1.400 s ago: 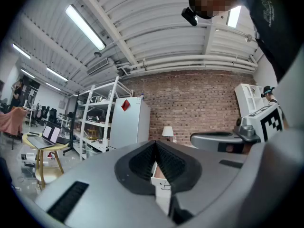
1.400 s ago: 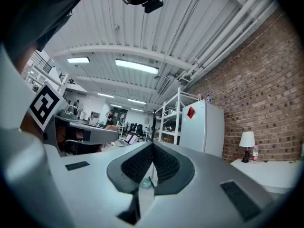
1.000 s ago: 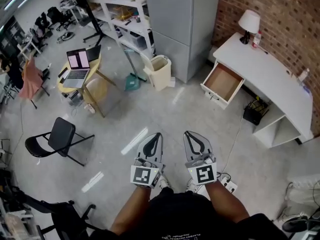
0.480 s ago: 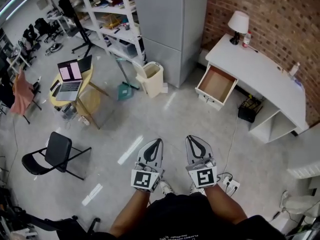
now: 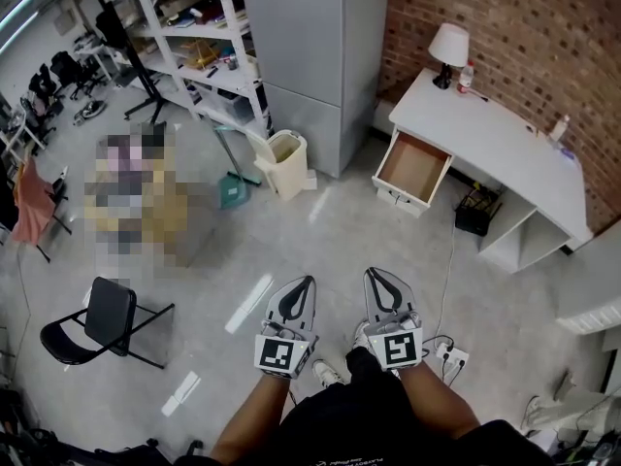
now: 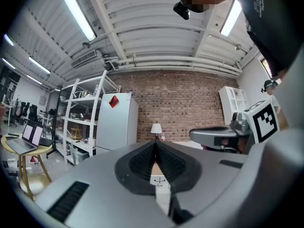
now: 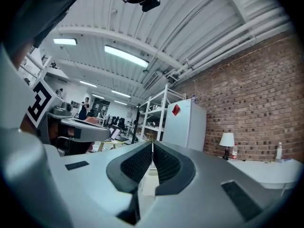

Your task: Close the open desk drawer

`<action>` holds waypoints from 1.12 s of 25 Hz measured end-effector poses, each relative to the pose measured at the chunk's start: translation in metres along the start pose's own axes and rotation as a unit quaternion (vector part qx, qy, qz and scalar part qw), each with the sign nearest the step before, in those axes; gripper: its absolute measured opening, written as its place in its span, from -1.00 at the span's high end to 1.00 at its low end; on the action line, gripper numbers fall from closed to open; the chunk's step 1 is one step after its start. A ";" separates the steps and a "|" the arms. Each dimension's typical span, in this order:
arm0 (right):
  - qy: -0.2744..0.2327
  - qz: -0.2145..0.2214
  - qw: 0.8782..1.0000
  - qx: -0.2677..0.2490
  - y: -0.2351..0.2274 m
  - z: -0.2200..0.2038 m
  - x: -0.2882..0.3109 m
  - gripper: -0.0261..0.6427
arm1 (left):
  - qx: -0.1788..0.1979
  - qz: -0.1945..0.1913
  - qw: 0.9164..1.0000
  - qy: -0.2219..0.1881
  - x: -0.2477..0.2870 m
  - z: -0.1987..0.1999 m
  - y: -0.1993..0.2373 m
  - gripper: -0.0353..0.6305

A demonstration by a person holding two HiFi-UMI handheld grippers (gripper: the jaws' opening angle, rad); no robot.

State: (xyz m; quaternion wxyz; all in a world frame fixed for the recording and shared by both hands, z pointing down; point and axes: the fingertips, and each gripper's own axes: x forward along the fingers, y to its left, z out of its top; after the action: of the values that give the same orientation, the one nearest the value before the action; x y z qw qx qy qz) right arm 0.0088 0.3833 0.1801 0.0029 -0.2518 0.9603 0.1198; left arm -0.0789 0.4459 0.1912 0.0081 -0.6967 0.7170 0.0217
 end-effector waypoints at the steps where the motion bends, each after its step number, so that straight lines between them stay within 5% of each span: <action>1: -0.003 0.000 1.000 0.000 -0.001 0.000 0.003 0.83 | -0.002 0.000 1.000 -0.001 0.003 0.000 0.001 0.88; 28: 0.011 -0.045 0.999 -0.006 -0.148 -0.049 0.082 0.83 | 0.019 -0.052 0.998 0.031 0.189 -0.018 -0.015 0.88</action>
State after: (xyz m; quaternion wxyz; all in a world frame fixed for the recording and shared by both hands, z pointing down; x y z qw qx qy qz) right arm 0.0119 0.2072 0.1886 -0.0039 -0.2956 0.9474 0.1226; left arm -0.0692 0.2560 0.2012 0.0003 -0.7334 0.6797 -0.0134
